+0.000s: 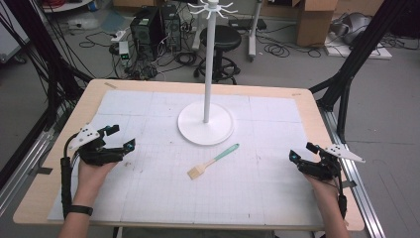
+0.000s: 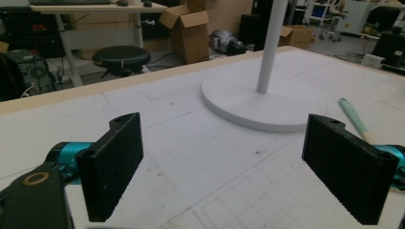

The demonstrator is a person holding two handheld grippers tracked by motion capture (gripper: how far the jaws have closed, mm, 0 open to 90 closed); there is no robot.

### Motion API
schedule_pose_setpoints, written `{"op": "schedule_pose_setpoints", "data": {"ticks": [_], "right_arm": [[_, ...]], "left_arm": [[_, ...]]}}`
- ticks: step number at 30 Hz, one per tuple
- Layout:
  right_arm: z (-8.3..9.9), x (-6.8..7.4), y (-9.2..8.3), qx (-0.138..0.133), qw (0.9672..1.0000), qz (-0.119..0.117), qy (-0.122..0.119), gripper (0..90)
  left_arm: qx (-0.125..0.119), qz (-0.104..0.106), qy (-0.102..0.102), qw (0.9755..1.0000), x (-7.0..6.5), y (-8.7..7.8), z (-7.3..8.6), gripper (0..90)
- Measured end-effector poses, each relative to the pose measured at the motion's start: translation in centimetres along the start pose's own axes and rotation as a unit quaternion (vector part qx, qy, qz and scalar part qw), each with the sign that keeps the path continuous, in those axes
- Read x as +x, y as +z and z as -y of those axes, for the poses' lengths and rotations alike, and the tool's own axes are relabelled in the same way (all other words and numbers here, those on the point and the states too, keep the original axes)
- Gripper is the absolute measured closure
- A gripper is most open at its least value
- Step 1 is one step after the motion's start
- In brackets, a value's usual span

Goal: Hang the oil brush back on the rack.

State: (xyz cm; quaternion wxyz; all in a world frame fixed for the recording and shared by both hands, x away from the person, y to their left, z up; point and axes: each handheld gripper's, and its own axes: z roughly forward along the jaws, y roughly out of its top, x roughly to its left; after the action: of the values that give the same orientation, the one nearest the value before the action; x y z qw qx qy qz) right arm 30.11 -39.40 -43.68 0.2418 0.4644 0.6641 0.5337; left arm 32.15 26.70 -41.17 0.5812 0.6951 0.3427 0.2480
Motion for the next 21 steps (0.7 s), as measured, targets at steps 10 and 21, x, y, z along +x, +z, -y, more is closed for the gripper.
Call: {"op": "schedule_pose_setpoints", "data": {"ticks": [10,21], "right_arm": [[0.0,-0.1,-0.2,-0.002,1.0000,0.002,0.002,12.1],[0.0,0.0,-0.1,0.000,1.0000,0.002,-0.001,12.1]], "left_arm": [[0.013,0.055,0.006,0.9984,-3.2,3.2,-1.9,11.4],[0.064,0.103,0.037,0.9920,-7.4,8.4,-2.7,9.8]]}}
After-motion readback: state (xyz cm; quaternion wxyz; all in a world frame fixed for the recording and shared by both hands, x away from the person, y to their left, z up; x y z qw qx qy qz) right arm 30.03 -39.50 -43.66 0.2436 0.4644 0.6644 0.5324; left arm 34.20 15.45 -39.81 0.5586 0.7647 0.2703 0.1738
